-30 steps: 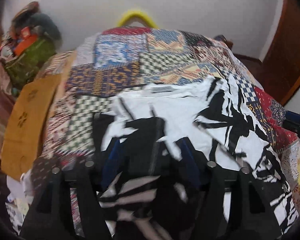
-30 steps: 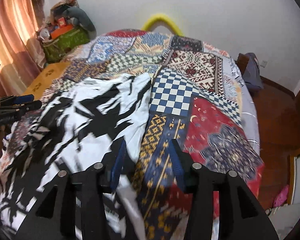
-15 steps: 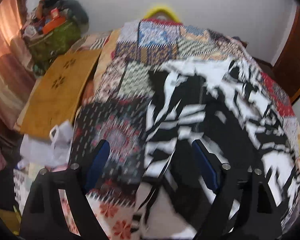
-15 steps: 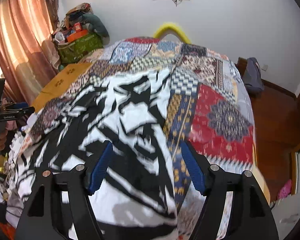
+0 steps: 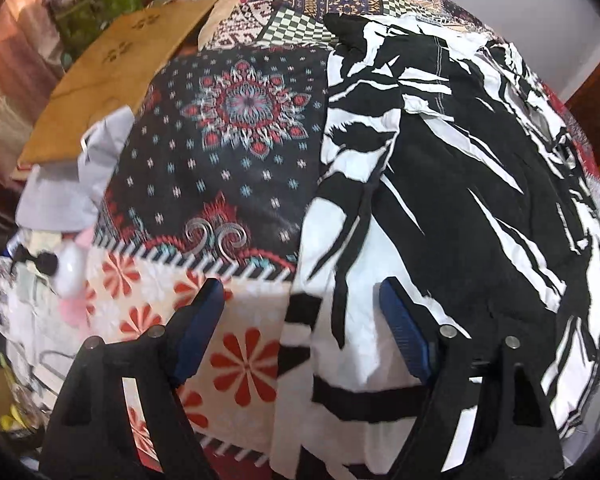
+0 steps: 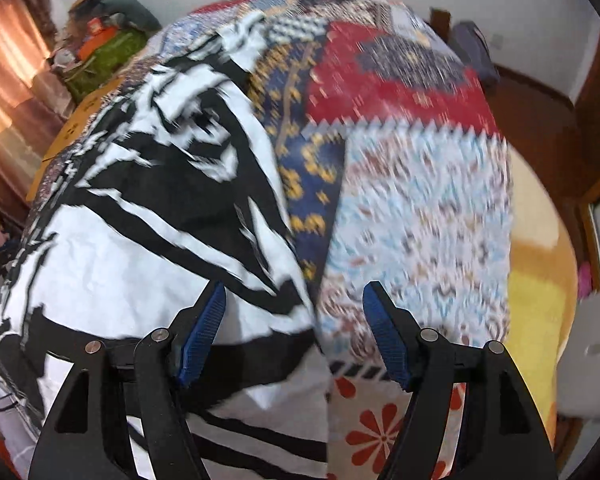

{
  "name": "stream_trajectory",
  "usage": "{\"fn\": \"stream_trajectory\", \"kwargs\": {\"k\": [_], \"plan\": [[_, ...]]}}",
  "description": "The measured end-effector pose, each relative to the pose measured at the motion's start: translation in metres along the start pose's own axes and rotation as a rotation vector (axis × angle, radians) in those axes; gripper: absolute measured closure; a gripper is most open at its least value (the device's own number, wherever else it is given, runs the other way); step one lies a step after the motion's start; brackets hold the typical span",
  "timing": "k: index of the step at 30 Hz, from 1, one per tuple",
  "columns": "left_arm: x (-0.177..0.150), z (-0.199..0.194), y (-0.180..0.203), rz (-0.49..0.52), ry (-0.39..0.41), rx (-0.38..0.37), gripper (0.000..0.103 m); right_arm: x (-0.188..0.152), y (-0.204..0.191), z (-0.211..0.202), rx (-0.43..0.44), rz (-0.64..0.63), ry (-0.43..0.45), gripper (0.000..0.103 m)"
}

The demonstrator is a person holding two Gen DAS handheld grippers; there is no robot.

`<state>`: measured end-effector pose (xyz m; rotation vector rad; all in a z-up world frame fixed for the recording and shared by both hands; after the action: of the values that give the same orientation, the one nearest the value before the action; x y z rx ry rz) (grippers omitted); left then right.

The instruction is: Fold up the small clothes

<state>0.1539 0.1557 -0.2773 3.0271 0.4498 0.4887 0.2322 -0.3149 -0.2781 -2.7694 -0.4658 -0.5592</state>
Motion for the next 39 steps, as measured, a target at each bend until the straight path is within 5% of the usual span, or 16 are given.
{"fn": "stream_trajectory", "kwargs": {"k": [4, 7, 9, 12, 19, 29, 39], "plan": [[-0.007, 0.0, 0.0, -0.044, -0.014, -0.073, 0.038, -0.006, 0.002, 0.002, 0.07, 0.045, 0.003, 0.046], [-0.009, -0.003, 0.008, -0.029, -0.006, -0.104, 0.06, -0.007, -0.004, 0.001, 0.126, 0.045, 0.002, 0.069], [-0.008, -0.006, 0.017, -0.011, -0.002, -0.114, 0.085, -0.007, -0.012, 0.0, 0.146, 0.031, -0.001, 0.09], [-0.005, -0.008, 0.026, 0.015, 0.003, -0.093, 0.096, -0.003, -0.03, -0.005, 0.122, -0.028, 0.012, 0.097], [0.031, -0.046, 0.028, 0.046, 0.143, -0.03, 0.097, 0.028, -0.061, -0.039, 0.145, -0.11, 0.139, 0.099], [0.133, -0.089, 0.032, 0.008, 0.351, 0.035, 0.098, 0.111, -0.066, -0.068, 0.137, -0.154, 0.31, 0.099], [0.217, 0.003, 0.019, -0.061, 0.251, 0.114, 0.098, 0.175, -0.021, 0.007, 0.067, -0.04, 0.26, 0.099]]}}
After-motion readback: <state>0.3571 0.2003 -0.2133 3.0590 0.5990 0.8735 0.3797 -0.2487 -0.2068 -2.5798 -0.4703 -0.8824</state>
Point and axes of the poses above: each gripper's, at about its wrist camera, not at the fingertips, and z roughly the way its jaws point, y to its right, x to its top, the point moved 4 cm from there along z, roughly the way its jaws point, and after that the axes turned 3 degrees about -z, right-handed, at the moved point
